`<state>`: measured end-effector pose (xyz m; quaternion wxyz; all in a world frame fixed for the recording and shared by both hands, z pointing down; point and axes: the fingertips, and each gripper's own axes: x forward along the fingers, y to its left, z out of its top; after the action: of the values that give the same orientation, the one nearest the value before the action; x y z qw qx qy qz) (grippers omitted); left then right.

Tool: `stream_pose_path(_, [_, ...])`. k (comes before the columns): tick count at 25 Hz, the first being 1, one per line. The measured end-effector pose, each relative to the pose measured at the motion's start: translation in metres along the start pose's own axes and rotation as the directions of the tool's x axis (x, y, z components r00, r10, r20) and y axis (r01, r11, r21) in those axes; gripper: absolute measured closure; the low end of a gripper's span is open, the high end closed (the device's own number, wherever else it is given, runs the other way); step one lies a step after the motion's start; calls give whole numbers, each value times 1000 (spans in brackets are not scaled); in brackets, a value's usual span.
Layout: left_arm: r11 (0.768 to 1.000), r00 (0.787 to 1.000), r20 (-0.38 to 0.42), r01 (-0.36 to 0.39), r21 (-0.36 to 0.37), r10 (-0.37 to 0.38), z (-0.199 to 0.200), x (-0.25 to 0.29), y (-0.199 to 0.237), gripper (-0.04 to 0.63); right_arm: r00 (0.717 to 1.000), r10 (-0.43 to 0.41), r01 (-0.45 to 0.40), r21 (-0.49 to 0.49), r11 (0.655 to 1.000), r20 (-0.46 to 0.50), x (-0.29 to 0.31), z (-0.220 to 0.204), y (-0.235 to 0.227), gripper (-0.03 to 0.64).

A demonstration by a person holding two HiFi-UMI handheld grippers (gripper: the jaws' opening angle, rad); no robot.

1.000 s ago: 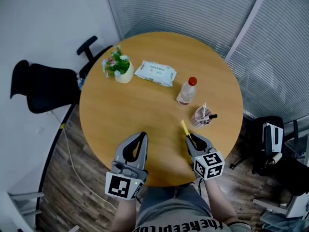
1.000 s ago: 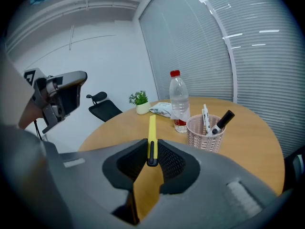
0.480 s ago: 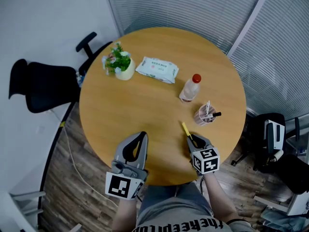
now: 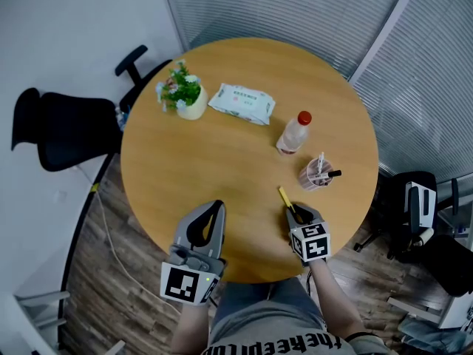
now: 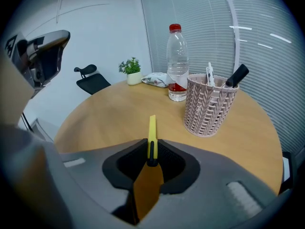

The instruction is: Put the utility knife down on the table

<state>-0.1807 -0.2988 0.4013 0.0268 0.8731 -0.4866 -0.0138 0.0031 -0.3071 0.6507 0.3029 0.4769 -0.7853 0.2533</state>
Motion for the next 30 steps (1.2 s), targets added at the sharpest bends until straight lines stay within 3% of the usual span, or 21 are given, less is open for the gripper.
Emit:
stream_pose_path(16, [1000,1000,0,-19,0,19,1,-8,2,584,998,-22,21,-29,999,-57,8,-10,-1,546])
stream_pose_path(22, [1000,1000,4,-15,6,15,3,-9,-3,584,999,-13,14,-17,1000,37,-6,3,1,528])
stream_pose_path(25, [1000,1000,12,-11,9,11,6,-10,-8,585,996,-7,9,-17,1000,85,-19,11,4,615])
stream_pose_path(30, [1000,1000,20,-8,16,8,10,-10,-17,585,987,24,-22,-14,1000,159,-40,25,8,615])
